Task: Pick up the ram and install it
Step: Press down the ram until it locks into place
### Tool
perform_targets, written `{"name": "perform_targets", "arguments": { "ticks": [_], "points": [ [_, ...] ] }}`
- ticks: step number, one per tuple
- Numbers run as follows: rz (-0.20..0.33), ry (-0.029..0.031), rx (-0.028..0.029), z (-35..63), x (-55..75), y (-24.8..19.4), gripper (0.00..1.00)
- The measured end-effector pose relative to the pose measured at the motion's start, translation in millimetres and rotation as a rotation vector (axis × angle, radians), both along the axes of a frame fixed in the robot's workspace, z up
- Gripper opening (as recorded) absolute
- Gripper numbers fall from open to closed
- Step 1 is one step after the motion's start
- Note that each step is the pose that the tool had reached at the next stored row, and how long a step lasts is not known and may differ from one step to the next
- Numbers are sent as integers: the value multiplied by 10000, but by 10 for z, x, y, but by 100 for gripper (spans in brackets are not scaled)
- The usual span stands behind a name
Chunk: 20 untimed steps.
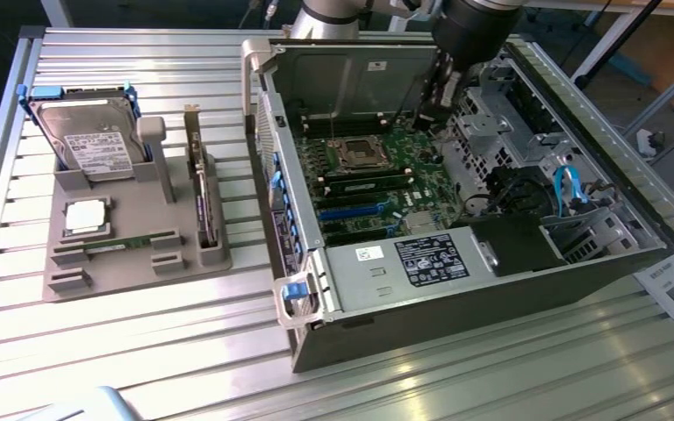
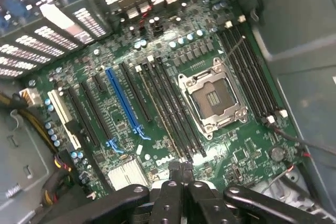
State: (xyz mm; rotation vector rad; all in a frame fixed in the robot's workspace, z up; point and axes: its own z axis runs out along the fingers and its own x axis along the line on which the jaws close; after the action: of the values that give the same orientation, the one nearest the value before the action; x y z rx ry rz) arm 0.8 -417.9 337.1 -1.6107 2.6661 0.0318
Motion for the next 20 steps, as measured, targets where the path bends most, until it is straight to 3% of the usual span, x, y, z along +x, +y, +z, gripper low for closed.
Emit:
{"name": "perform_targets", "arguments": {
  "ticks": [4,20],
  "points": [
    [-1428,0,0,0,0,0,10],
    [-4813,0,0,-1,0,0,10]
  ]
}}
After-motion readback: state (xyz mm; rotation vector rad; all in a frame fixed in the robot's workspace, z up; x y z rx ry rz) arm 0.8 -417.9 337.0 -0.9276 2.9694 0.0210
